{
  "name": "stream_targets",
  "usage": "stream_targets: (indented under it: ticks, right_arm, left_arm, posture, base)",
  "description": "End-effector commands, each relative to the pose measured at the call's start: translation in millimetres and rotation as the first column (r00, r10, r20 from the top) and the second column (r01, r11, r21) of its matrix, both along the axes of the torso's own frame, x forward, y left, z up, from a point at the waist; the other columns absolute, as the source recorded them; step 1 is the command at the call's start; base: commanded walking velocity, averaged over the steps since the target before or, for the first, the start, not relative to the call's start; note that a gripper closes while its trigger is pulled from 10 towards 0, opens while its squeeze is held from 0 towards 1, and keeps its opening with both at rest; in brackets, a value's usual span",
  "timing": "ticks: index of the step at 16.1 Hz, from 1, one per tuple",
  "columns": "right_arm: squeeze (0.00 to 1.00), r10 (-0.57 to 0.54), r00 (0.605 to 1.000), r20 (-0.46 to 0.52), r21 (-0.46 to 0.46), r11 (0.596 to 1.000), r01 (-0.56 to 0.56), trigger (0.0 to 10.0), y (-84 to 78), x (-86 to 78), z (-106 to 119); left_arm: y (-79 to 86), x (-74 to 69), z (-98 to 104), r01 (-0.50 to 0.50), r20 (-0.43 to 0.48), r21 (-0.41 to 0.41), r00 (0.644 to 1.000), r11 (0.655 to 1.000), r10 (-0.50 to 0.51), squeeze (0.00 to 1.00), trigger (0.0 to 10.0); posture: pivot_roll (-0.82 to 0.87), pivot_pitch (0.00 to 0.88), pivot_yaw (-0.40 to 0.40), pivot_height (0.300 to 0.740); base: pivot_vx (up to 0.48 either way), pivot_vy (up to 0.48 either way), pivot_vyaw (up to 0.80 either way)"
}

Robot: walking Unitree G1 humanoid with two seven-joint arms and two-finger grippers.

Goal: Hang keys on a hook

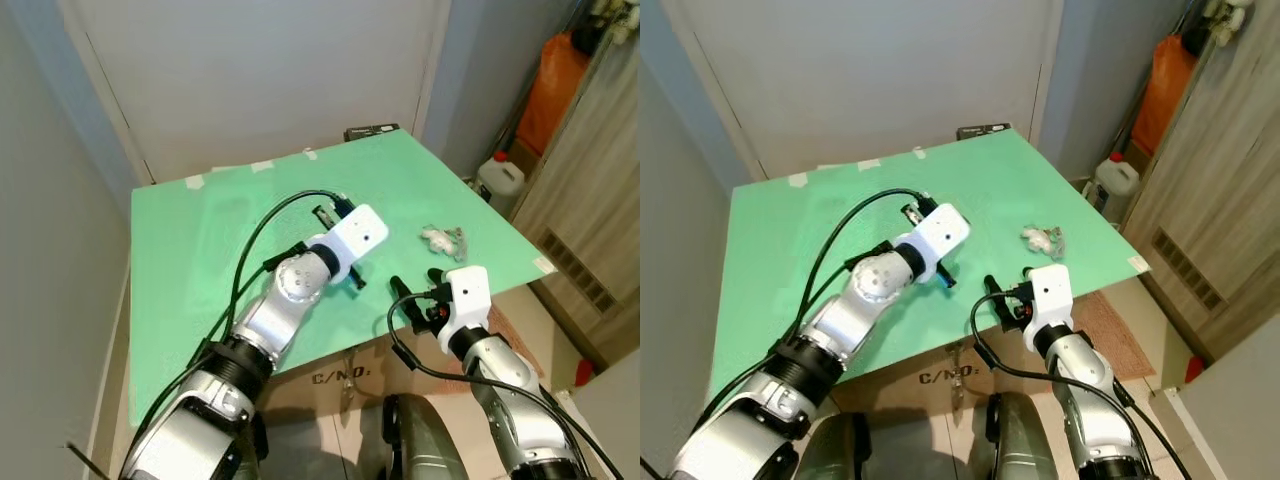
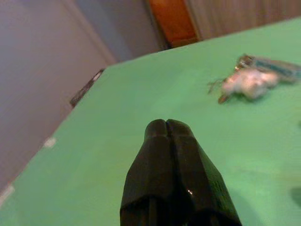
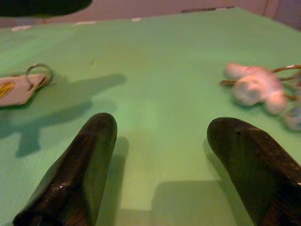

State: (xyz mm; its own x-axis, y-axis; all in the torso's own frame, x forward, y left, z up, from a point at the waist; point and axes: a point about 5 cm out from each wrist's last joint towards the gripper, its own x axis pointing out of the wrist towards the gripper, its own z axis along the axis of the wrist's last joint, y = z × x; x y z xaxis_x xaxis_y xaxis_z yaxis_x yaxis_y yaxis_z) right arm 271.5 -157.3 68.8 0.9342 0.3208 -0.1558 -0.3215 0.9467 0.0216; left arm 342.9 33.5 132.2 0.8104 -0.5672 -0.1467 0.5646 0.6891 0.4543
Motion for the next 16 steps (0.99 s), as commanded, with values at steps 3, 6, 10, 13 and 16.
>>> stream_targets:
  ticks: [3,6,10,13,16]
  right_arm:
    - [0.0,-0.001,1.0,0.002,-0.004,1.0,0.001,10.0,-1.7,-0.5,0.6]
    - [0.0,0.003,1.0,-0.003,-0.006,1.0,-0.003,10.0,-2.2,-1.7,-0.7]
    - [0.0,0.01,1.0,-0.005,-0.008,1.0,-0.01,10.0,-1.7,-1.4,-1.1]
    - [0.0,0.011,1.0,-0.007,-0.009,1.0,-0.011,10.0,-1.7,-2.2,-1.3]
    - [0.0,0.01,1.0,-0.01,-0.01,1.0,-0.01,10.0,-2.3,-3.5,-1.5]
  left_arm:
    - [28.4,8.5,-10.4,-0.178,-0.116,-0.123,0.98,0.976,0.164,0.0,10.0]
    - [37.6,4.7,-14.7,-0.249,-0.127,-0.167,0.965,0.954,0.23,1.0,10.0]
    - [28.5,-2.9,-19.2,-0.243,-0.158,-0.194,0.964,0.951,0.214,1.0,10.0]
    - [26.7,-5.6,-23.5,-0.248,-0.177,-0.199,0.961,0.948,0.214,1.0,10.0]
    - [27.0,-6.5,-25.7,-0.252,-0.183,-0.192,0.959,0.949,0.218,1.0,10.0]
  posture:
    - [-0.09,0.0,0.046,0.596]
    - [-0.09,0.0,0.042,0.596]
    - [-0.09,0.0,0.04,0.596]
    - [-0.09,0.0,0.036,0.596]
    - [-0.09,0.0,0.037,0.596]
  base:
    - [0.0,0.0,0.0]
    - [0.0,0.0,0.0]
    - [0.0,0.0,0.0]
    - [0.0,0.0,0.0]
    - [0.0,0.0,0.0]
